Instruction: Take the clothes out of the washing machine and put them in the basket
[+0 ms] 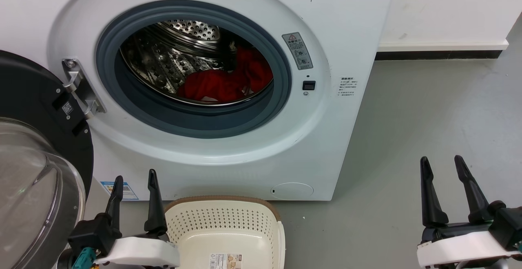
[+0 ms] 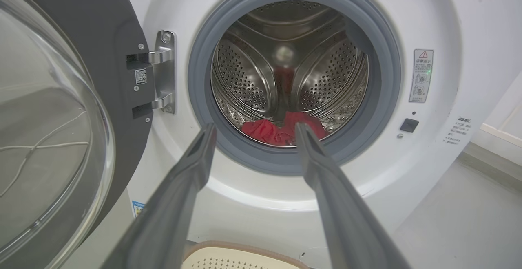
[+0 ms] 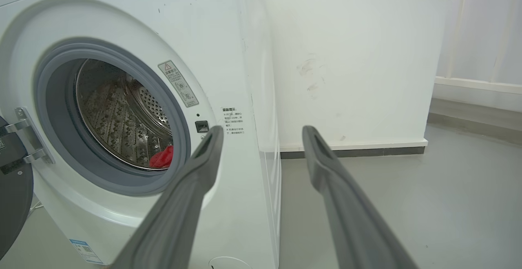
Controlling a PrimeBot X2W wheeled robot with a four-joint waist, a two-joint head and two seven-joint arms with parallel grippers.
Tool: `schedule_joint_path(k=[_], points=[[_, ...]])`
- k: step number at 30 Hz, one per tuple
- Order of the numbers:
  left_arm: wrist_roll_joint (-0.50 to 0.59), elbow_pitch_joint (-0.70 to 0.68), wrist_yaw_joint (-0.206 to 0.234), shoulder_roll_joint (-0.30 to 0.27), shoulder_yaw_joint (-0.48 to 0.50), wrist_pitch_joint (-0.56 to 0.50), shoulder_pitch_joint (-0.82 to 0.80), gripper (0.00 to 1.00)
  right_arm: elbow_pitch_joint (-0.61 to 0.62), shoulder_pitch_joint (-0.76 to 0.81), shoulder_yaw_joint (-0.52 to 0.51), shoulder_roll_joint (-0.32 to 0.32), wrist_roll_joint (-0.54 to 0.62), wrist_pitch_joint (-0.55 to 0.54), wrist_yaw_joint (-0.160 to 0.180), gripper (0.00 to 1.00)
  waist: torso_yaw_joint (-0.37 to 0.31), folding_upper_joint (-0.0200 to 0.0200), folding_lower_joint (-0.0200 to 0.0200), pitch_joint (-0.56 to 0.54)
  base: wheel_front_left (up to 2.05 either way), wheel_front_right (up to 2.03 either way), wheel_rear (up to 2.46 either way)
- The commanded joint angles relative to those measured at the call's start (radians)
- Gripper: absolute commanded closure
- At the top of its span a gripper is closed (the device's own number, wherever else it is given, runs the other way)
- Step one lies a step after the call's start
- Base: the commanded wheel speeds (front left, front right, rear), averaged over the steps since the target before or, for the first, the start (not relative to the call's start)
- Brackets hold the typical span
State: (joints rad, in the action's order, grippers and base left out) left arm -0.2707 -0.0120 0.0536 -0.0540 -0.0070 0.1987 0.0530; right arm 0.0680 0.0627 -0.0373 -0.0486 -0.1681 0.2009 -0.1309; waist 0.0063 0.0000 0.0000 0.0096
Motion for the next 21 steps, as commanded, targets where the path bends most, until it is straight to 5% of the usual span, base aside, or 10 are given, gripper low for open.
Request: schedule_joint_path(k=[1,21], points=[[0.023,-0.013,0.005,-0.005,-0.003,0.01,0.003,0.0,0.013,0.004,0.001,-0.003,0.024,0.007,0.0,0.0,0.0,0.0,0.0,0.0,0.0,0.0,0.0],[0.172,-0.013,0.013,-0.001,-0.006,0.05,0.03,0.0,0.037,0.031,0.01,-0.002,0.161,0.047,0.0,0.0,0.004,0.0,0.0,-0.003,0.0,0.0,0.0]])
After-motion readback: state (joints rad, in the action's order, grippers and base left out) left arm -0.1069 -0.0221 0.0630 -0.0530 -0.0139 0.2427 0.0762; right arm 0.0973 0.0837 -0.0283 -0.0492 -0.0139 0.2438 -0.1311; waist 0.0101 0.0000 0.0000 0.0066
